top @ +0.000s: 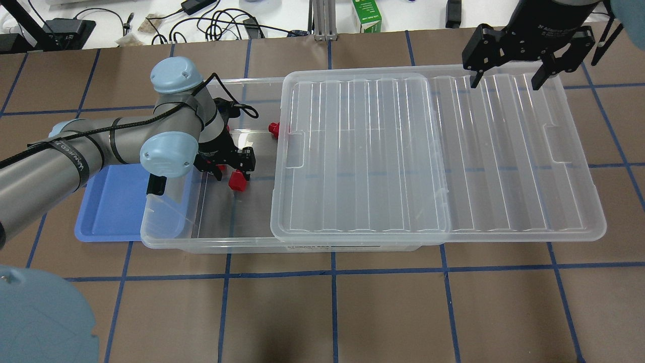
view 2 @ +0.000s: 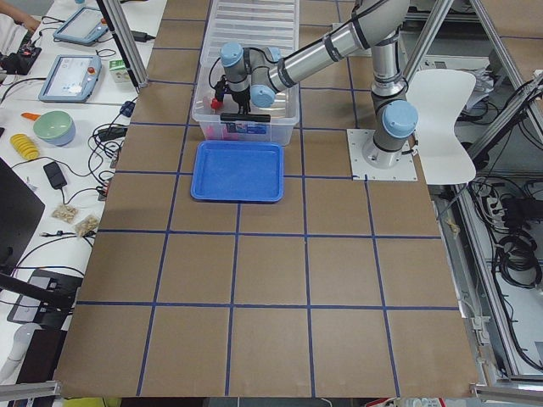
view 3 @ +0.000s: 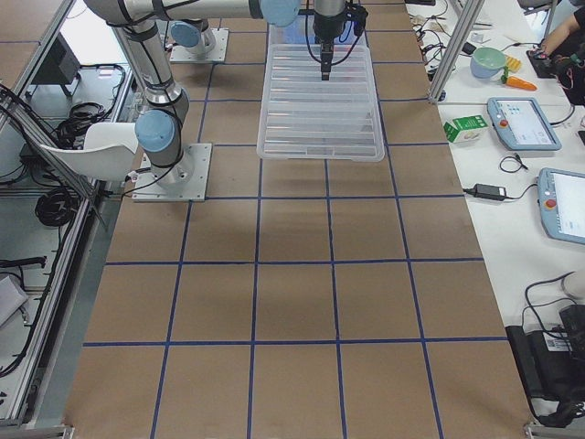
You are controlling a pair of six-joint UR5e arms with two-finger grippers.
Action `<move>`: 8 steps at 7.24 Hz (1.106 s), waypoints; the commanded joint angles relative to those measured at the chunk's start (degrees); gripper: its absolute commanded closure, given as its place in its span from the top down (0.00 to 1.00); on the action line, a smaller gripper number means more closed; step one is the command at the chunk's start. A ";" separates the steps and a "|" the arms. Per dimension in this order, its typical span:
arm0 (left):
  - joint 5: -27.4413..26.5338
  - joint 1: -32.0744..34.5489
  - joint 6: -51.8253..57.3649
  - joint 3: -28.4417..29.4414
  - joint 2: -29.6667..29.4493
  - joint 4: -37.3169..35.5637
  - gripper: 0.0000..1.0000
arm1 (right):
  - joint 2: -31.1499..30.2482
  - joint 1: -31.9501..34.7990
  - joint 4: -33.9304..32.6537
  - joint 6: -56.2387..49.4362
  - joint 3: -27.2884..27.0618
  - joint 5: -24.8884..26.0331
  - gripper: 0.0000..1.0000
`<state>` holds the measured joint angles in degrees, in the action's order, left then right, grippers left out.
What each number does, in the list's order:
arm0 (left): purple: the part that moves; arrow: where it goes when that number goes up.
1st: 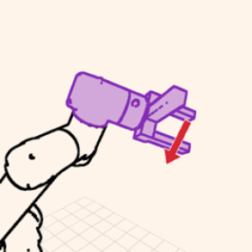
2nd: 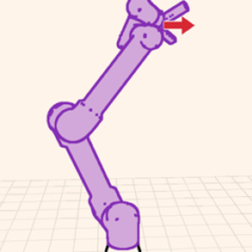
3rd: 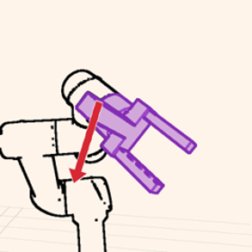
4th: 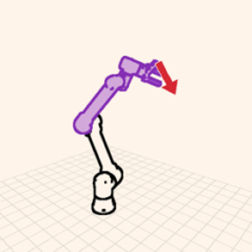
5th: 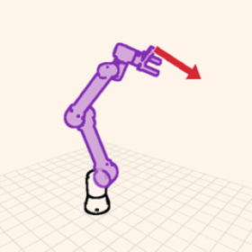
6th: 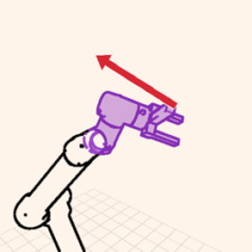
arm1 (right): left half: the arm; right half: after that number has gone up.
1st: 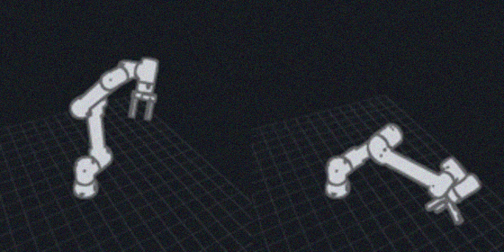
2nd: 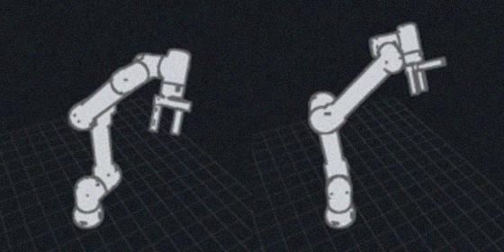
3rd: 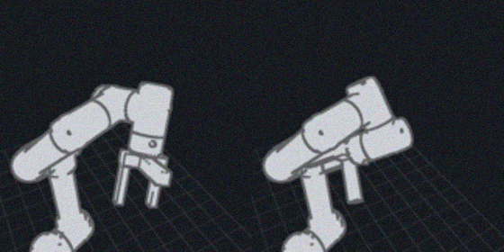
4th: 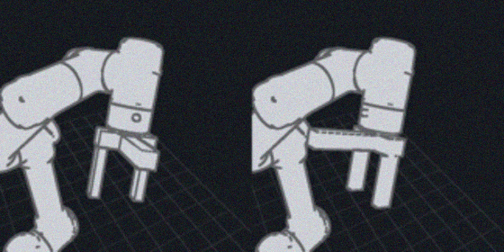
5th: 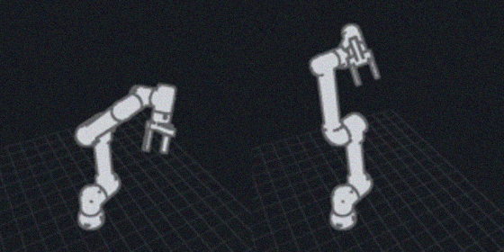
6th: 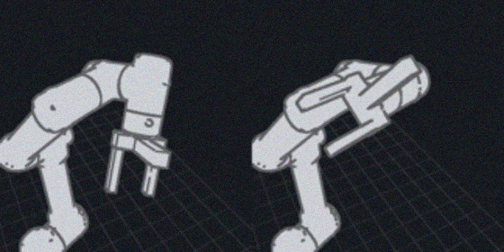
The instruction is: Place red block in blue tray from box
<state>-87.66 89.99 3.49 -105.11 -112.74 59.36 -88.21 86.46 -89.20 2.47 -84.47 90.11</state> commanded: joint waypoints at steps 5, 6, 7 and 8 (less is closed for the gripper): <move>0.12 0.01 0.03 0.08 -1.08 -1.62 0.01 | -0.03 0.20 0.08 0.17 1.41 -0.90 1.00; 0.12 0.01 -0.06 0.25 -1.08 -1.62 0.00 | 0.32 0.20 0.08 -0.01 1.41 -0.99 1.00; 0.12 0.01 -0.15 0.43 -1.00 -1.53 0.00 | 0.32 0.20 0.08 -0.18 1.24 -0.90 1.00; 0.12 0.01 -0.24 1.13 -0.30 -1.10 0.00 | 0.32 0.20 -0.18 -0.36 1.41 -0.81 1.00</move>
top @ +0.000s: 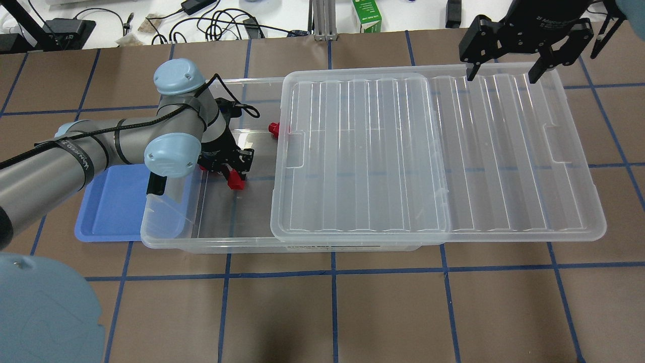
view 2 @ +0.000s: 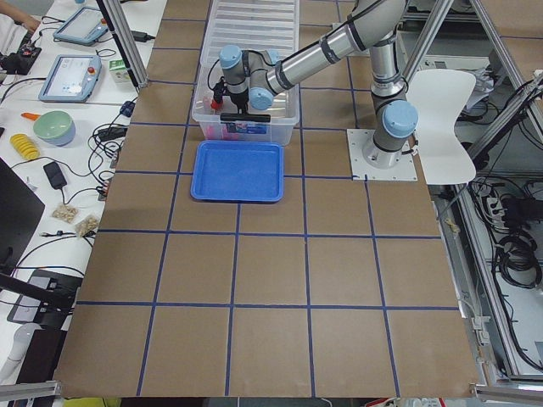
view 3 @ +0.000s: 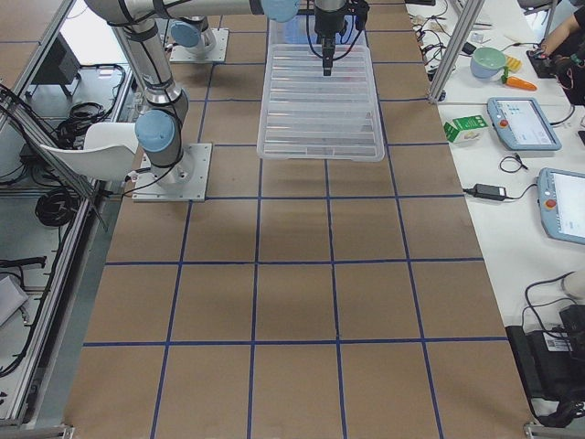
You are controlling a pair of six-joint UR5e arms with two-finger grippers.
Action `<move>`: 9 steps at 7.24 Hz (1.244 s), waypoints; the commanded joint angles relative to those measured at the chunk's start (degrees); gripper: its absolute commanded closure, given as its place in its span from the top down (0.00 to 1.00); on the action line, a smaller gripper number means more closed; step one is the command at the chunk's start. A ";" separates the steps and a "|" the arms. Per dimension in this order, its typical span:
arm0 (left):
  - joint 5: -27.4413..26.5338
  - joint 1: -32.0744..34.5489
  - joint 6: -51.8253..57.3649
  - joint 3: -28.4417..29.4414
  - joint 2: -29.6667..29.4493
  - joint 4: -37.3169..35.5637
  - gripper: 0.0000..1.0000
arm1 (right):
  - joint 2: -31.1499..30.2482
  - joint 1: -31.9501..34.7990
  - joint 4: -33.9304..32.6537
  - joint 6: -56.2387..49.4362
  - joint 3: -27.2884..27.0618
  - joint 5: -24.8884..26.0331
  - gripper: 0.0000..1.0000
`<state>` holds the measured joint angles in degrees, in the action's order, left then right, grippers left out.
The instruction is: Place red block in blue tray from box
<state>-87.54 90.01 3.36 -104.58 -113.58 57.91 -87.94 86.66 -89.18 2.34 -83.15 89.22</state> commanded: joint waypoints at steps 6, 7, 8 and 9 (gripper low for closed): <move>-0.17 -1.49 -0.73 24.57 5.73 31.25 0.00 | -2.50 -18.23 2.52 -32.44 -0.78 2.02 1.00; -0.17 -4.29 -0.29 27.82 6.96 35.21 0.00 | -2.59 -23.67 2.34 -39.54 -0.79 2.01 1.00; -1.30 -9.01 2.59 29.42 7.41 37.17 0.00 | -2.41 -28.51 2.25 -44.13 -1.05 0.97 1.00; -1.93 -13.85 10.45 28.92 7.50 37.10 0.00 | -1.80 -30.82 1.82 -44.87 -1.31 0.79 1.00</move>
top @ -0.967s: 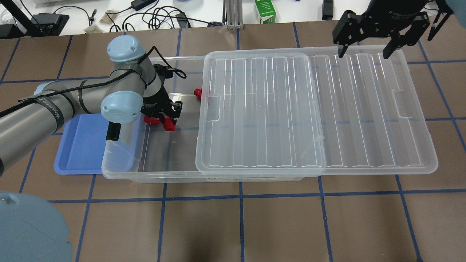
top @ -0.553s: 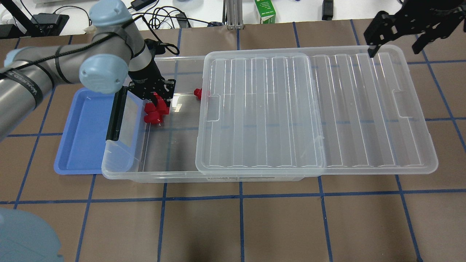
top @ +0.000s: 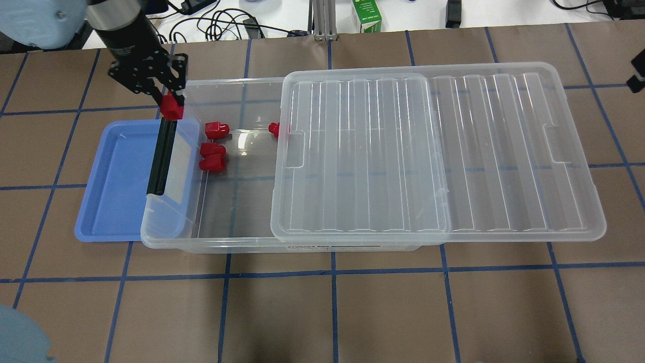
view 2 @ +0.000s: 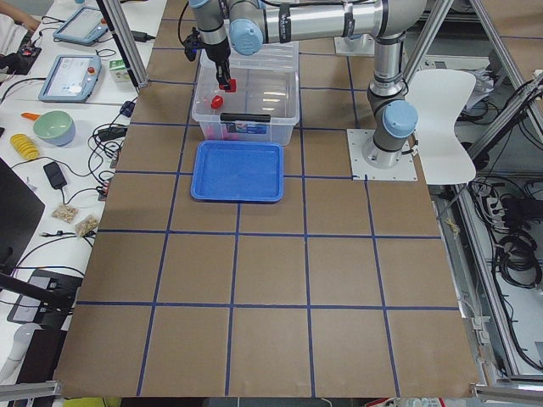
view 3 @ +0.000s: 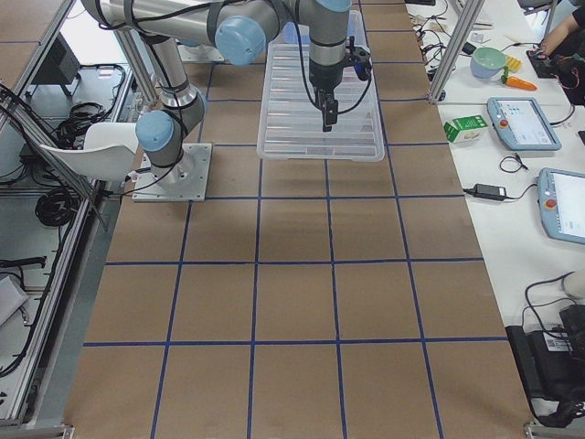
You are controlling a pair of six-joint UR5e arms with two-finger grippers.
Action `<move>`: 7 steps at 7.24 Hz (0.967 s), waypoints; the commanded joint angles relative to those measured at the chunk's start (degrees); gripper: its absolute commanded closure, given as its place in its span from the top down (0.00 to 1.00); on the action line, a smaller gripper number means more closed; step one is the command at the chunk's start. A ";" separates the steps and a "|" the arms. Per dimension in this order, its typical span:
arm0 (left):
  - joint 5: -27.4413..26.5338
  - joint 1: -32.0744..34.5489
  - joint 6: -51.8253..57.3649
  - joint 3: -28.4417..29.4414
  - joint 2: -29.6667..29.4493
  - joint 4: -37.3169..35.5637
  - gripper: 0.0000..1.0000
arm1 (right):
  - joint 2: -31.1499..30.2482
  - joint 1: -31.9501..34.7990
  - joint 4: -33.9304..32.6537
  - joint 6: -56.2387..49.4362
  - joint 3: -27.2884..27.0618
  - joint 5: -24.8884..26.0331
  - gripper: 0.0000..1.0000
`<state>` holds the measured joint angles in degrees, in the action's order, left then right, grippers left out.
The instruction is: Place red block in blue tray from box
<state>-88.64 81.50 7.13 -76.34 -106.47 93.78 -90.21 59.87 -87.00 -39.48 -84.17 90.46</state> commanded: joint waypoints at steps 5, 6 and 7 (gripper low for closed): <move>-2.77 -13.11 15.99 -7.92 -5.32 -9.54 0.00 | 6.45 -4.06 -25.19 -2.10 -18.97 -0.02 1.00; -2.85 -13.90 15.99 -9.86 -6.29 -11.40 0.00 | 6.36 -4.06 -25.41 -1.92 -19.97 -0.37 1.00; -2.86 -14.60 15.90 -10.84 -7.60 -11.77 0.00 | 6.01 -3.71 -24.98 1.99 -20.15 -0.46 1.00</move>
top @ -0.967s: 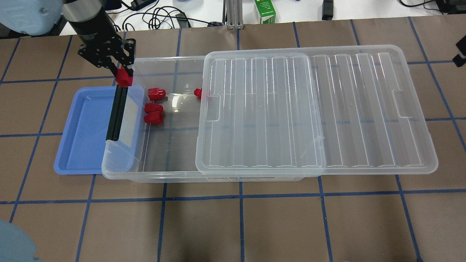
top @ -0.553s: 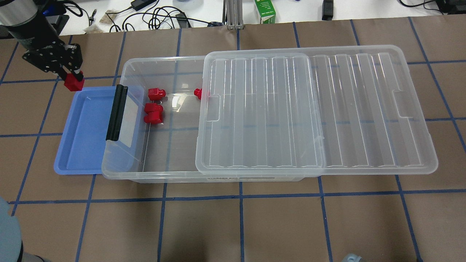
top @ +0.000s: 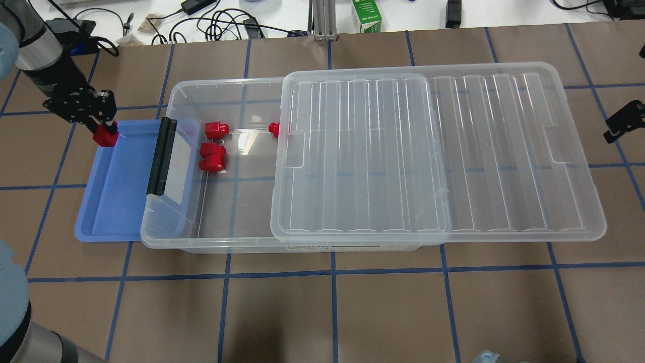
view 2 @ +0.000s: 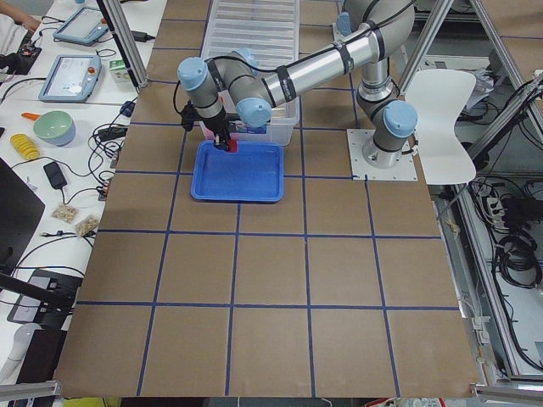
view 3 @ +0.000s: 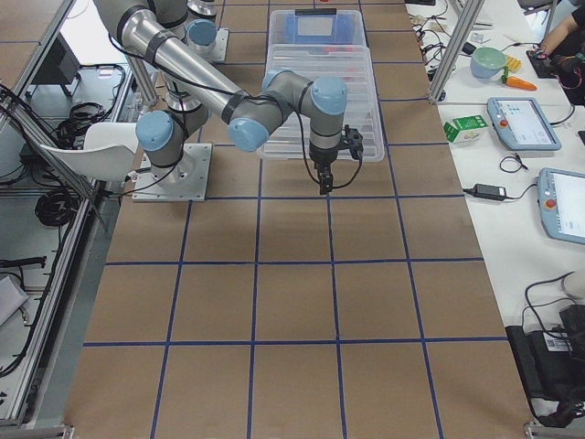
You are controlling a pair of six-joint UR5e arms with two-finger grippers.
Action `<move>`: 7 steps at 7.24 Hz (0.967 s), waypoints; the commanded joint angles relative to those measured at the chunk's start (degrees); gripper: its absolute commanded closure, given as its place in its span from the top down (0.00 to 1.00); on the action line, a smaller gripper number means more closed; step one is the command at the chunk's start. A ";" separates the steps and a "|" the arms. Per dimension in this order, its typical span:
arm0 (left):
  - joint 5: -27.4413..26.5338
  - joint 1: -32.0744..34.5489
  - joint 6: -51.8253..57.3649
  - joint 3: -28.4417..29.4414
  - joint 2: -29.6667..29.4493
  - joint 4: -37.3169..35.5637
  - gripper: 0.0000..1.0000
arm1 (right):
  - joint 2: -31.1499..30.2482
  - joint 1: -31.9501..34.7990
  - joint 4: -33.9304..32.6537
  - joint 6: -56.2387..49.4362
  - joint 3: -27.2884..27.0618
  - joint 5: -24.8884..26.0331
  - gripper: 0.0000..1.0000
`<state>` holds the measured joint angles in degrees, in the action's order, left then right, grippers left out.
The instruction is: Place red block in blue tray from box
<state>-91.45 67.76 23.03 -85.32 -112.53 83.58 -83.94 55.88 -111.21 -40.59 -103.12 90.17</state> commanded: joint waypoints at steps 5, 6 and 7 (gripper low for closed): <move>0.22 -1.31 0.00 -6.53 -8.05 -8.17 0.00 | -0.43 8.09 -0.68 13.60 -1.56 -0.17 1.00; 0.13 -1.32 -0.09 -6.44 -8.49 -8.17 0.00 | -0.43 9.93 -0.85 18.05 -1.56 -0.26 1.00; 0.13 -1.32 -0.70 -6.44 -8.58 -8.17 0.12 | -0.43 12.21 -1.20 21.48 -1.56 -0.17 1.00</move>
<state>-91.30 66.48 22.82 -91.69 -120.80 75.48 -84.37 65.46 -112.08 -23.42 -104.68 89.95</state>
